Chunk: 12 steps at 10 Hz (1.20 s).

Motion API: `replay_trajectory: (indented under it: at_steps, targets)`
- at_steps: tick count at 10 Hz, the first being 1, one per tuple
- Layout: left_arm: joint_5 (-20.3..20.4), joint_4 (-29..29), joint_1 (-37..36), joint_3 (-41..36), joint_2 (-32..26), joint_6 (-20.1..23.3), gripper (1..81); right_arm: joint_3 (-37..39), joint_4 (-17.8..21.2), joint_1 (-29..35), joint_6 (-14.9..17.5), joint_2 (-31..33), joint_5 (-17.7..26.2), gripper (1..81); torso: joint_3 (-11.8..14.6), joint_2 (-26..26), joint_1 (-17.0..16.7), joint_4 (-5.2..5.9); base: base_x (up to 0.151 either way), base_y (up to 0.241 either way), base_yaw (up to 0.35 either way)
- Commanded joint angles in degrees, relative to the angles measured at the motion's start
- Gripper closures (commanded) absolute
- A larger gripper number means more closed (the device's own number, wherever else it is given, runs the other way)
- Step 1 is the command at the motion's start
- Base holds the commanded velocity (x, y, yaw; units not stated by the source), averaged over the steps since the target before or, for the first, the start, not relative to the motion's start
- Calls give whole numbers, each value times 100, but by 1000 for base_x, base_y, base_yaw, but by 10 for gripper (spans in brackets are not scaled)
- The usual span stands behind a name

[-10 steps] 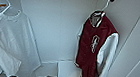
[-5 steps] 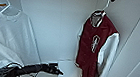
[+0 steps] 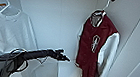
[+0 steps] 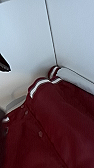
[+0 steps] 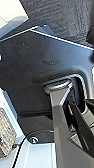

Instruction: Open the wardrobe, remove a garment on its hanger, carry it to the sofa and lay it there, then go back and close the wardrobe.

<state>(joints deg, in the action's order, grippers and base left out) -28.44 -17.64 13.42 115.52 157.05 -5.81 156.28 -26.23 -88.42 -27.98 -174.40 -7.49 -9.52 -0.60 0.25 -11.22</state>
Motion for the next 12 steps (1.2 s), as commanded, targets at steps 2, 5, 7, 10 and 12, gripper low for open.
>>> replay_trajectory:
  at_steps: [2, 5, 7, 10, 12]
  targets:
    - [-320, -809, -1908, -126, 310, -561, 10, -28, 21, 135, -15, -10, 274, 10, 0, 0, 0, 0, 0, 0, 0]
    - [-285, -1741, -2453, 120, 503, -561, 10, -20, 13, 109, -15, -36, 265, 10, 0, 0, 5, 0, 0, 0, 0]
    - [-135, -2348, -2839, 111, 538, -561, 10, -20, 13, 109, -24, -36, 274, 10, 0, 2, 5, 0, 0, 0, 0]
    - [-127, -3077, -3384, 137, 521, -561, 10, -20, 13, 92, -6, -36, 274, 10, -2, 2, 5, 0, 0, 0, 0]
    - [-109, -3482, -3648, 243, 547, -561, 10, -20, 4, 91, 3, -106, 274, 10, -2, 2, 5, 0, 0, 0, 0]
